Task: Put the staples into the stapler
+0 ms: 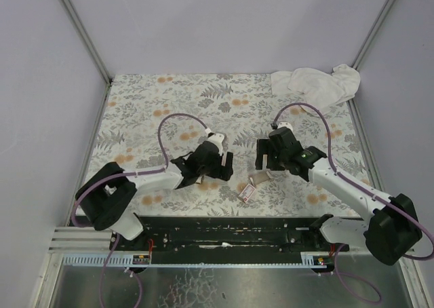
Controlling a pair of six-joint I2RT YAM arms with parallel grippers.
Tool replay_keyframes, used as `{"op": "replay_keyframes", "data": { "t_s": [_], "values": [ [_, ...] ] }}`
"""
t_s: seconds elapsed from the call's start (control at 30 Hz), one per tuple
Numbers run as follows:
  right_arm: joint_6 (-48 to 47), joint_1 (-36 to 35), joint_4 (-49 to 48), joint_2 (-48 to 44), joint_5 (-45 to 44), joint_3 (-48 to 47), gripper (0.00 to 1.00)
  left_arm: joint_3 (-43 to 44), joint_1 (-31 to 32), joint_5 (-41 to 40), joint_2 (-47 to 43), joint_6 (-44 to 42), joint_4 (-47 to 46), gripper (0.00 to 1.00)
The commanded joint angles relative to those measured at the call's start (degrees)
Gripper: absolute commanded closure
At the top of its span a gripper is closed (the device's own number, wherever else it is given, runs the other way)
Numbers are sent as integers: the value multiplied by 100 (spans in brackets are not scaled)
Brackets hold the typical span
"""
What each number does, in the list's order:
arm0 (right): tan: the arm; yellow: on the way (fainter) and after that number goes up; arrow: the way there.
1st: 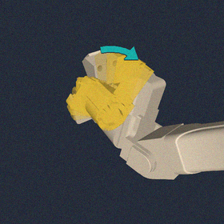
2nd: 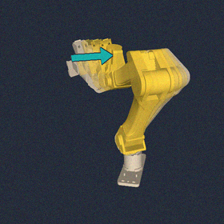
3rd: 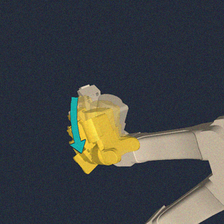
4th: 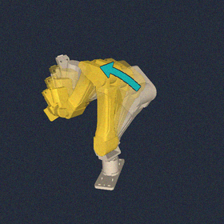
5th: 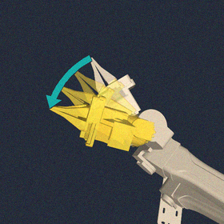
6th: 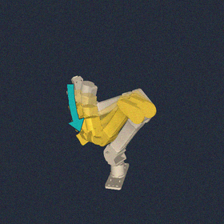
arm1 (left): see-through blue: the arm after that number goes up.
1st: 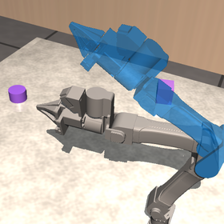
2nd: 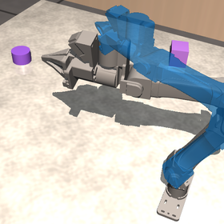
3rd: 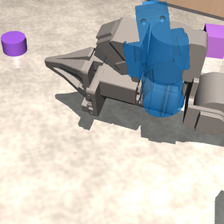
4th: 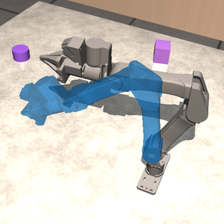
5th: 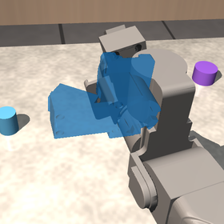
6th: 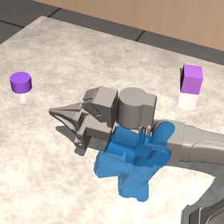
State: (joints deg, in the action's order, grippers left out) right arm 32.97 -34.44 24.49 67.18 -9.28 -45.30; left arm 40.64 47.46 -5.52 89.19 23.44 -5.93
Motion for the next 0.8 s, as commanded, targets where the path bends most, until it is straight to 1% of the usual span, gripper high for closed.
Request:
{"op": "replay_keyframes", "data": {
  "t_s": [0.0, 0.07, 0.13, 0.2, 0.27, 0.3, 0.33, 0.37, 0.43, 0.5, 0.53, 0.6, 0.63, 0.7, 0.77],
  "values": [
    [-725, 171, -365, 372, 192, -713, 8, 625, -545, 675, -363, -321, -129, 18],
    [-897, 650, -546, 532, 530, -888, 7, 906, -1068, 804, -450, -191, -39, 18],
    [-1009, 1226, -711, 686, 755, -1042, 7, 884, -1668, 879, -678, -63, -207, 16],
    [-1054, 1866, -895, 777, 919, -1074, 7, 682, -2342, 791, -1006, 23, -467, 14],
    [-1010, 2489, -1203, 700, 1032, -931, 7, 297, -3125, 683, -1422, 194, -821, 11],
    [-956, 2762, -1426, 563, 978, -754, 7, 36, -3556, 596, -1675, 330, -961, 9],
    [-955, 2955, -1827, 372, 878, -491, 7, -244, -4216, 480, -2076, 511, -1057, 6],
    [-1010, 3088, -2294, 100, 668, -123, 7, -596, -4701, 312, -2404, 708, -1141, 4],
    [-1163, 3127, -3101, -436, -45, 608, 6, -1340, -5317, -271, -3151, 770, -1367, 0],
    [-1203, 3127, -3760, -876, -744, 1318, 7, -2191, -5470, -1123, -3900, 519, -1660, 0],
    [-1239, 3127, -4050, -1034, -1148, 1742, 6, -2528, -5477, -1410, -4195, 388, -1822, 0],
    [-1404, 3127, -4460, -1158, -1572, 2259, 7, -3095, -5478, -1637, -4596, 158, -2248, 0],
    [-1521, 3128, -4765, -1147, -1717, 2563, 6, -3361, -5473, -1625, -4681, 65, -2506, 0],
    [-1494, 3127, -5542, -1031, -2105, 3030, 1, -3766, -5475, -1590, -4610, -64, -3155, 0],
    [-1592, 3127, -6494, -756, -2175, 3386, 1, -3965, -5474, -1606, -4306, -225, -3740, 0]
  ]
}}
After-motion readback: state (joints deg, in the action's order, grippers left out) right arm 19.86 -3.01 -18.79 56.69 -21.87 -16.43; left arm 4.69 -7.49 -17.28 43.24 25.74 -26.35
